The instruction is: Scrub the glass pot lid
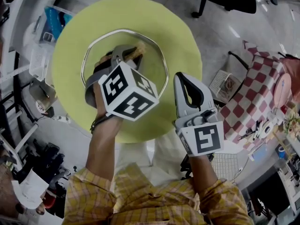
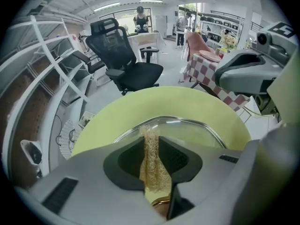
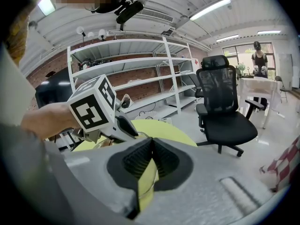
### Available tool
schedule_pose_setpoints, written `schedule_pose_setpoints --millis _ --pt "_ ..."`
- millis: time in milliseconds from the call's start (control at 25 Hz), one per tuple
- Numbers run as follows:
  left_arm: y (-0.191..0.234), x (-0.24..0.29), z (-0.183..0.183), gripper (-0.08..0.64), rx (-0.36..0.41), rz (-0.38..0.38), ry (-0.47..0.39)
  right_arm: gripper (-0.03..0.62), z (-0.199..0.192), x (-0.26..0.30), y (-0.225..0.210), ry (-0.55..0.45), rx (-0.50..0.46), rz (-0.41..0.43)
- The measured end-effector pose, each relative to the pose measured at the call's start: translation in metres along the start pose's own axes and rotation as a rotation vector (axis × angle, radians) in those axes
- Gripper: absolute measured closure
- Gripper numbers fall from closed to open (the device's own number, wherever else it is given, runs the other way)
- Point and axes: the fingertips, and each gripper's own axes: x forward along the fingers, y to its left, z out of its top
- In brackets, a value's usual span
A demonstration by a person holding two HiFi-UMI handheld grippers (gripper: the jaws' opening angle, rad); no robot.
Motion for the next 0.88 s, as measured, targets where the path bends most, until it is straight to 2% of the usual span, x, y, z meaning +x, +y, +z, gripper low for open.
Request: schedule_pose_setpoints --millis 240,480,640,880 --pt "0.02 -0.002 -0.01 0.463 -0.038 0.012 0.009 0.594 0.001 0.002 0.0 0.016 -0.01 -0.009" --pt "0.04 -0.003 -0.025 0.463 -0.108 0.015 0.013 0.594 0.0 0.003 -0.002 0.018 -0.01 -0.008" --pt "0.045 -0.004 -0.027 0.463 -0.125 0.007 0.003 0.594 -0.001 0.002 0.0 0.043 0.003 -0.009" --pt "0.047 -0.005 -0.028 0.463 -0.167 -0.001 -0.021 0.594 0.003 0.001 0.0 0.014 -0.018 -0.008"
